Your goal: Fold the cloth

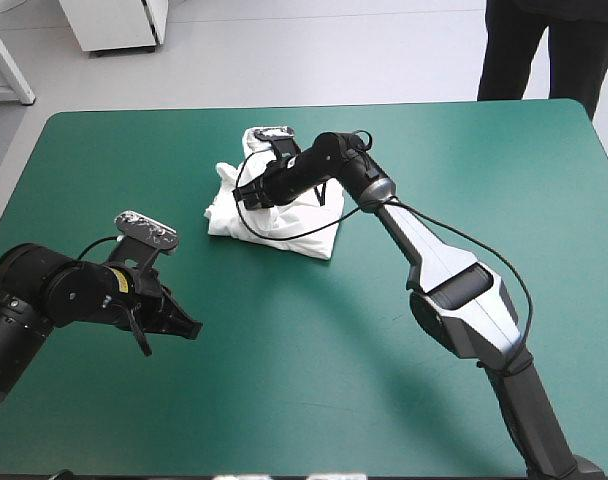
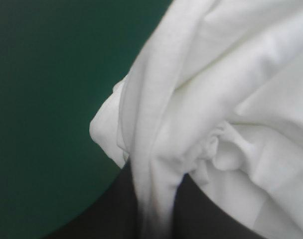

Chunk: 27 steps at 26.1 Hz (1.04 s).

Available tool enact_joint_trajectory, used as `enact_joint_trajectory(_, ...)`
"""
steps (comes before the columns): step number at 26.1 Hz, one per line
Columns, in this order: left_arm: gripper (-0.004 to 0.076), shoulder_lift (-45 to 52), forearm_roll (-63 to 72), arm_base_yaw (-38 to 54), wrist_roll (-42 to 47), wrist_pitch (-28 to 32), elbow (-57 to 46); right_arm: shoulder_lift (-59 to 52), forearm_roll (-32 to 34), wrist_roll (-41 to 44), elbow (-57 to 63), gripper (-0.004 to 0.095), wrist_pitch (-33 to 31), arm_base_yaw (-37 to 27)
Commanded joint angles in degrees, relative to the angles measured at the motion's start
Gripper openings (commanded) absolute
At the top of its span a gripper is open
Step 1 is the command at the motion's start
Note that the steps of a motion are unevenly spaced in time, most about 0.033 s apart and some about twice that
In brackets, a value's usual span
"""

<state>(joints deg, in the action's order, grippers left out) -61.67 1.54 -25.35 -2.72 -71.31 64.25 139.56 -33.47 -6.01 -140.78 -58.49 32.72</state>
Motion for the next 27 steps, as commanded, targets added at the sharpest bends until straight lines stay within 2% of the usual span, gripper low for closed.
enact_joint_trajectory(1,-0.0009,1.1,0.9,0.1,0.8,0.6,1.2,-3.5,-3.3,-0.7,-3.9,0.0111,1.0,0.4)
enact_joint_trajectory(2,-0.0009,1.1,0.9,0.1,1.0,1.0,1.2,-3.5,-3.3,-1.1,-4.4,0.0176,0.8,0.4)
enact_joint_trajectory(4,-0.0009,1.1,0.9,0.1,2.0,1.6,1.2,-3.6,-3.3,-1.9,-6.4,0.0367,-0.6,0.4)
enact_joint_trajectory(7,-0.0009,1.1,0.9,0.1,2.3,2.5,1.2,-3.6,-2.3,1.0,-9.9,0.0556,-4.7,0.1)
enact_joint_trajectory(9,-0.0009,1.1,0.9,0.1,2.3,2.8,1.2,-3.6,0.2,5.2,-12.0,0.0561,-9.0,-0.1)
enact_joint_trajectory(11,-0.0009,1.1,1.1,0.1,2.3,2.8,1.2,-3.6,2.9,5.6,-14.1,0.0559,-12.5,-0.3)
enact_joint_trajectory(15,-0.0009,1.1,1.3,0.1,2.3,2.8,1.2,-4.0,5.5,9.1,-17.1,0.0554,-13.1,-0.9)
enact_joint_trajectory(19,-0.0009,1.1,2.1,0.1,3.1,2.8,1.2,-6.4,8.7,10.0,-15.2,0.0533,-13.2,-1.7)
enact_joint_trajectory(23,-0.0009,1.1,3.1,0.1,3.2,2.8,1.2,-14.4,14.2,9.1,-3.2,0.0532,-13.2,-2.9)
enact_joint_trajectory(24,-0.0009,1.1,3.1,0.1,3.2,2.8,1.2,-17.7,16.9,9.0,4.4,0.0532,-13.2,-3.3)
enact_joint_trajectory(27,-0.0009,1.1,3.1,0.1,3.2,2.9,1.2,-22.5,18.3,9.0,15.8,0.0532,-13.1,-4.2)
